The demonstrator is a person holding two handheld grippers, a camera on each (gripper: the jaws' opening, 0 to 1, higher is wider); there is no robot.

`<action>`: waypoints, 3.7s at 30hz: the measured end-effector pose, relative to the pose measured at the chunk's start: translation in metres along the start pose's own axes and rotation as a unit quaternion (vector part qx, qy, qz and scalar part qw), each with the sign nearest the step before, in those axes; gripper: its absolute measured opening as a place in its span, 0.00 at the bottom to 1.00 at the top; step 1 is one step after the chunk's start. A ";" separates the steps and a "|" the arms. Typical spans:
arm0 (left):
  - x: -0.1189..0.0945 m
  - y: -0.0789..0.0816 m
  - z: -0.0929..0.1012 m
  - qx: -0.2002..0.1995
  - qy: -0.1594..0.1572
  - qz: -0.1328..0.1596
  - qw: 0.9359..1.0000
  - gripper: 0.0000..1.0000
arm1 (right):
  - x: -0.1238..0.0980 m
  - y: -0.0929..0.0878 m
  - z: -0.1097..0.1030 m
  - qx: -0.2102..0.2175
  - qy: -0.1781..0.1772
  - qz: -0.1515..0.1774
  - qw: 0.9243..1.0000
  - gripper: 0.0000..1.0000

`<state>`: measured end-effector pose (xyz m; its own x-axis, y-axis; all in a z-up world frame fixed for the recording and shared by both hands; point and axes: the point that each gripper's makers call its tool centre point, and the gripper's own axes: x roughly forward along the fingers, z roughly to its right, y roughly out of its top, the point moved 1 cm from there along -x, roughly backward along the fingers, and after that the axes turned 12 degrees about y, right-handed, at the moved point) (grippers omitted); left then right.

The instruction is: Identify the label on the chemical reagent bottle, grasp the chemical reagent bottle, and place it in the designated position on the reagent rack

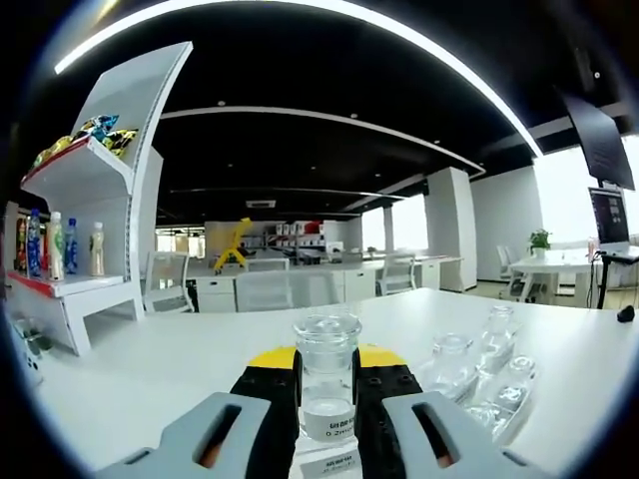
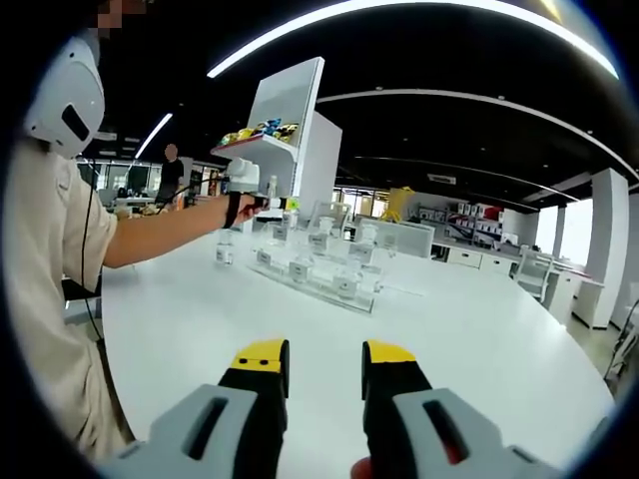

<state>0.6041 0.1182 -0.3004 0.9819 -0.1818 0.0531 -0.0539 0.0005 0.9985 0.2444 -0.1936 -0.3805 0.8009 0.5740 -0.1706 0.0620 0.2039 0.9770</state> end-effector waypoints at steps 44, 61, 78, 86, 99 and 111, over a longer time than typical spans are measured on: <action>-0.004 -0.033 -0.003 0.005 0.005 -0.037 0.999 0.20 | 0.001 -0.004 0.002 0.004 0.001 -0.002 1.000 0.29; -0.006 -0.038 -0.002 0.002 0.005 -0.048 0.999 0.20 | 0.001 -0.005 0.002 0.004 0.001 -0.002 1.000 0.29; -0.022 -0.035 0.008 0.020 -0.009 -0.066 0.998 0.29 | -0.004 -0.004 0.006 0.007 -0.010 0.009 1.000 0.29; -0.032 -0.030 0.013 0.004 -0.015 -0.061 0.998 0.35 | -0.008 0.001 0.011 0.007 -0.022 0.015 1.000 0.29; -0.027 -0.023 0.005 -0.002 -0.015 -0.044 0.999 0.38 | -0.023 0.022 0.010 -0.004 -0.041 0.039 0.998 0.29; -0.041 -0.018 -0.007 0.005 0.000 -0.041 0.999 0.39 | -0.033 0.031 0.015 -0.004 -0.049 0.062 0.997 0.29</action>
<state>0.5665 0.1329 -0.3207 0.9831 -0.1808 -0.0281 0.0242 -0.0236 0.9994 0.2284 -0.2182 -0.3425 0.8563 0.5152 -0.0351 -0.0452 0.1424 0.9888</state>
